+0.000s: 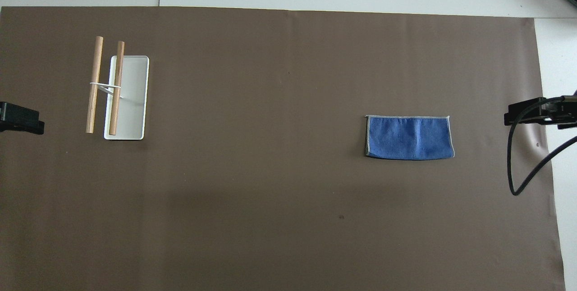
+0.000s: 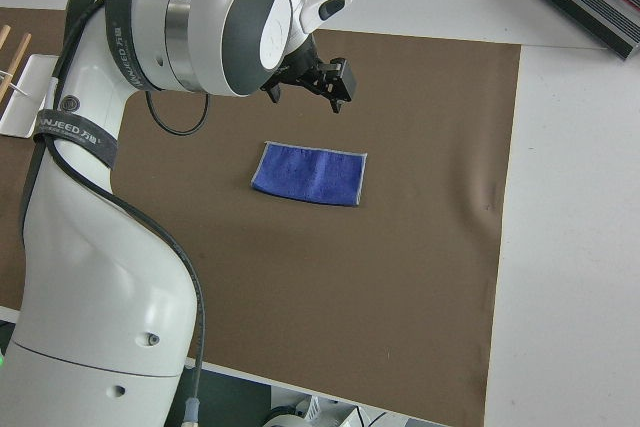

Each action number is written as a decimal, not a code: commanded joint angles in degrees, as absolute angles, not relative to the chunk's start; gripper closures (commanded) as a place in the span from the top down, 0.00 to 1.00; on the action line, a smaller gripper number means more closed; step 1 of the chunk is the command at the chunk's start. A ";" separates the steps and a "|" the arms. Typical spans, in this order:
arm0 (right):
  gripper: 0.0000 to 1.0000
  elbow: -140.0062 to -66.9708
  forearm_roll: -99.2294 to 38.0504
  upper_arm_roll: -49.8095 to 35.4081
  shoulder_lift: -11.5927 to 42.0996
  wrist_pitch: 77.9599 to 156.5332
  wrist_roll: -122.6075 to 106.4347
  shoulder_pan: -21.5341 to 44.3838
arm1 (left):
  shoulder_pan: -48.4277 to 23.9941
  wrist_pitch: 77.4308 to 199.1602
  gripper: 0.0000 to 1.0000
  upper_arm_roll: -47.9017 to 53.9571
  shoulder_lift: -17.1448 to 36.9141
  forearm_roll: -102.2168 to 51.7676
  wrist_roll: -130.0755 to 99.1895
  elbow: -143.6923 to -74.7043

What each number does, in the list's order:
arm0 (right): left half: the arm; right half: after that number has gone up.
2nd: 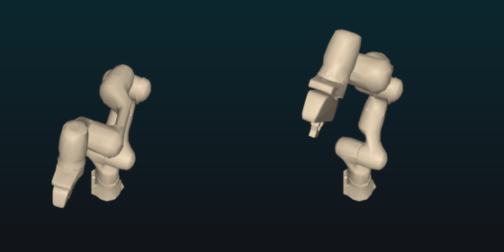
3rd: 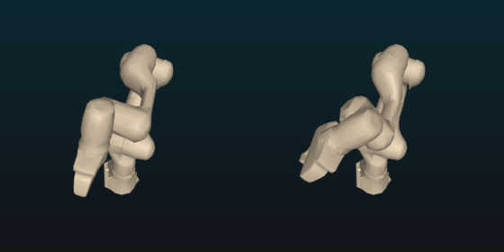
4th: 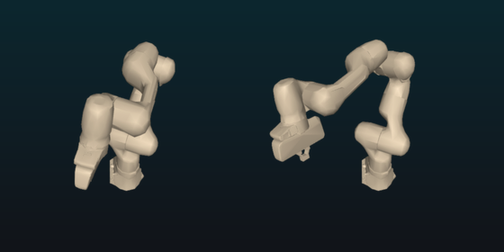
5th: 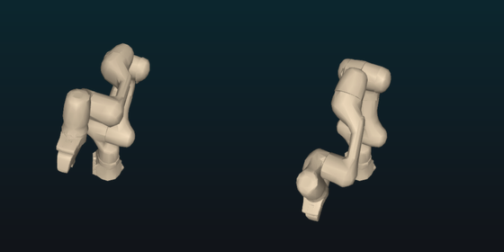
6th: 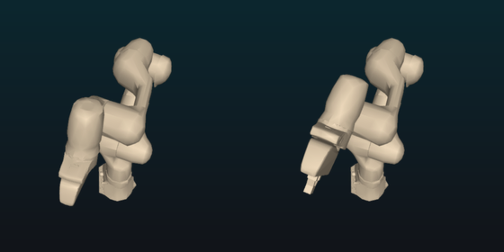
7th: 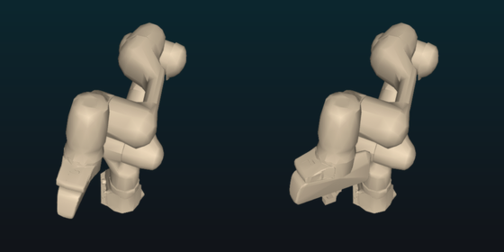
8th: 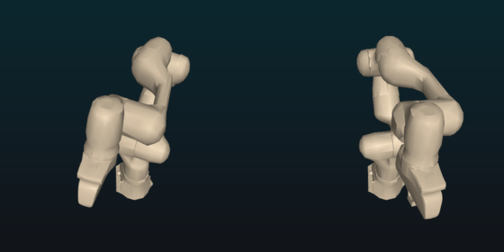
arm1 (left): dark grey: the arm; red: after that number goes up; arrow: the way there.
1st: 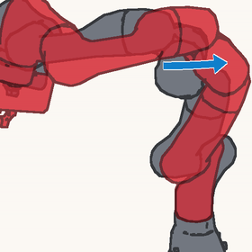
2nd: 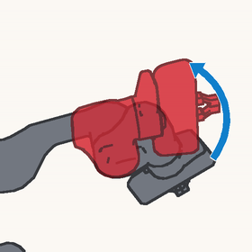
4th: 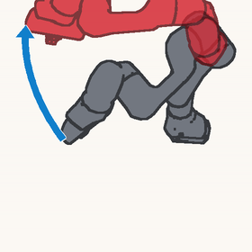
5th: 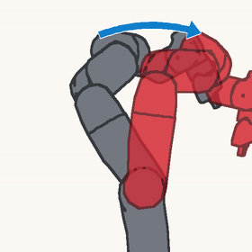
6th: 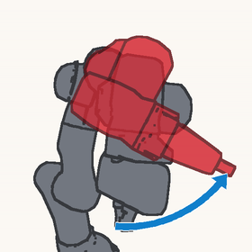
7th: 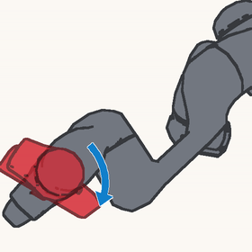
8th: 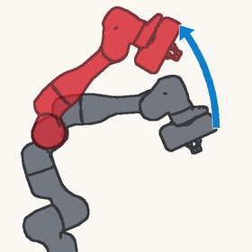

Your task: Right arm passes towel to left arm to hang

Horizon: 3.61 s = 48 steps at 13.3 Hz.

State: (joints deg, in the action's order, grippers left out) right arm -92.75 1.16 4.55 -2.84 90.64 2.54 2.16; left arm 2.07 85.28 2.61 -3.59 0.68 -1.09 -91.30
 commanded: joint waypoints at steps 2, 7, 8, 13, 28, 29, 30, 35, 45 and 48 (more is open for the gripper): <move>1.00 -93.25 0.97 4.31 -3.78 90.18 3.52 1.93 | 2.73 84.90 1.00 2.90 -4.92 0.79 -0.88 -92.64; 1.00 -93.60 0.97 4.31 -3.87 90.61 3.60 1.93 | 2.72 84.90 1.00 2.90 -4.92 0.79 -0.88 -92.64; 1.00 -93.69 0.97 4.39 -3.95 90.53 3.52 1.93 | 2.72 84.90 1.00 2.90 -4.92 0.79 -0.88 -92.64; 1.00 -93.95 1.05 4.31 -4.04 90.53 3.60 2.02 | 2.73 84.90 1.00 2.90 -4.92 0.79 -0.88 -92.64; 1.00 -101.59 1.23 3.08 -5.71 99.04 3.51 2.20 | 2.72 84.90 1.00 2.90 -4.92 0.79 -0.88 -92.64; 1.00 -102.47 1.23 2.82 -5.19 100.01 3.60 2.20 | 2.72 84.90 1.00 2.90 -4.92 0.79 -0.88 -92.64; 1.00 -103.70 1.14 2.73 -4.58 102.28 3.86 2.20 | 2.72 84.90 1.00 2.90 -4.92 0.79 -0.88 -92.64; 1.00 -113.98 0.97 0.88 0.51 120.12 3.96 3.68 | 2.72 84.90 1.00 2.90 -4.92 0.88 -0.88 -92.64; 1.00 -128.23 0.97 0.88 8.61 145.19 -1.58 4.22 | 2.72 84.90 1.00 2.90 -4.92 0.79 -0.88 -92.64; 1.00 -129.37 1.05 0.88 10.63 148.18 -2.02 4.22 | 2.72 84.90 1.00 2.90 -4.92 0.88 -0.88 -92.64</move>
State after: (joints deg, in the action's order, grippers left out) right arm -127.90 1.15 1.26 9.88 145.52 -0.31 4.89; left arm 2.08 85.27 2.61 -3.59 0.68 -1.09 -91.30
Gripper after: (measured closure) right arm 0.000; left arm 0.000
